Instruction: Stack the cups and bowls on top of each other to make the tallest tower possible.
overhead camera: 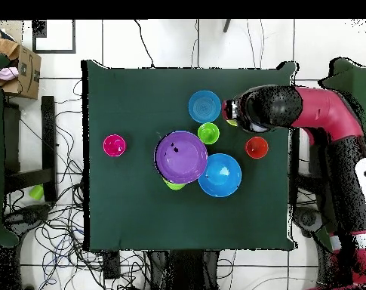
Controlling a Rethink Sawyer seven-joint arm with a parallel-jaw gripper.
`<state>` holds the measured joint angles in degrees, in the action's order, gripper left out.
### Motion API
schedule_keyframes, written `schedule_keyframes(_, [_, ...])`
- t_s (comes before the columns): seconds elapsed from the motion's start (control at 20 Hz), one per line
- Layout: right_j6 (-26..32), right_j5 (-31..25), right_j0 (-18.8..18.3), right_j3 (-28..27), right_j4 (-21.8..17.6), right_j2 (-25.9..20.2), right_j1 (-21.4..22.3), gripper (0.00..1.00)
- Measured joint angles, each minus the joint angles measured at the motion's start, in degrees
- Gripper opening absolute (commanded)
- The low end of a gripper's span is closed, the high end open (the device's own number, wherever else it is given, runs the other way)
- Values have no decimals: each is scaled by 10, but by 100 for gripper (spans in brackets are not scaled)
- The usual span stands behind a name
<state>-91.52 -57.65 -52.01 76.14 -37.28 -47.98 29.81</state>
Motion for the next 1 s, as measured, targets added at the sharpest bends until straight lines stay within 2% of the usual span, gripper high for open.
schedule_keyframes(0.2, [0,0,12,-5,-4,21,7,100])
schedule_keyframes(0.6, [0,0,38,-20,-41,59,3,100])
schedule_keyframes(1.0, [0,0,41,-27,-52,82,-13,100])
